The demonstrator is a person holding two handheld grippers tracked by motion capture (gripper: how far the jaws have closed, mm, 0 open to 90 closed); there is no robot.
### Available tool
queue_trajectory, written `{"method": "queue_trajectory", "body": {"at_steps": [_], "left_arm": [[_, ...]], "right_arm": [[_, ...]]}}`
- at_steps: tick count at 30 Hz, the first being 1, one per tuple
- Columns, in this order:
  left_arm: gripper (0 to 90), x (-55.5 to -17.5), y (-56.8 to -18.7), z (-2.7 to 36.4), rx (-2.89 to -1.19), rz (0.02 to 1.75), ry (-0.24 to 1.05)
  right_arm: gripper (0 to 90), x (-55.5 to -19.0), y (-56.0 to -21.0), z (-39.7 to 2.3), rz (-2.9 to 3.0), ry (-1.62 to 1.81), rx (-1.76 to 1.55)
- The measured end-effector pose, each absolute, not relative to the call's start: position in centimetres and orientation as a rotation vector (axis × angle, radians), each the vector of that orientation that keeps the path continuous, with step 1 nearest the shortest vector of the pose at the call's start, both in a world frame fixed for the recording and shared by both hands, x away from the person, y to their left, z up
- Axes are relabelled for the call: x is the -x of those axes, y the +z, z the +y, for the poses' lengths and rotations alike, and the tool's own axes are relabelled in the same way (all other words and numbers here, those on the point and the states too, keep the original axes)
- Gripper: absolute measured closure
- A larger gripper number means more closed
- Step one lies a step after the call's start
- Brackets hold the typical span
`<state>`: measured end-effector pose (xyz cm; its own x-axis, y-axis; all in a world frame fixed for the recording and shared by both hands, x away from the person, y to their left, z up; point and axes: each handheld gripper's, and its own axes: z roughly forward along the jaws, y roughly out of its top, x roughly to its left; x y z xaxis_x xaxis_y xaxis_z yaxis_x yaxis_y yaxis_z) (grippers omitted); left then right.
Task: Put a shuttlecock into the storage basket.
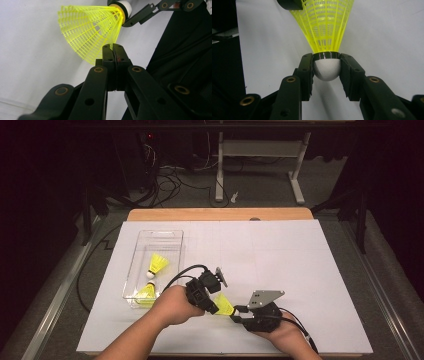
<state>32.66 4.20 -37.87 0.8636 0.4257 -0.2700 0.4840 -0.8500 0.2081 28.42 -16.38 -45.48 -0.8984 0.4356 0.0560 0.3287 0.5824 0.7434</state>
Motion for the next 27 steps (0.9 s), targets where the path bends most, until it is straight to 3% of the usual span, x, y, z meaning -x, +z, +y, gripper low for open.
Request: {"method": "queue_trajectory", "body": {"at_steps": [4, 16, 27], "left_arm": [[90.0, -32.6, -37.86, 4.16, -2.763, 0.667, -0.323], [90.0, -32.54, -37.91, 4.0, -2.759, 0.672, -0.327], [90.0, -32.65, -37.75, 4.29, -2.748, 0.696, -0.318]], "right_arm": [[64.2, -28.39, -45.53, -16.32, 2.675, 1.208, -0.65], [37.6, -28.52, -45.59, -16.27, 2.668, 1.213, -0.667], [18.7, -28.67, -45.64, -16.78, 2.624, 1.247, -0.729]]}}
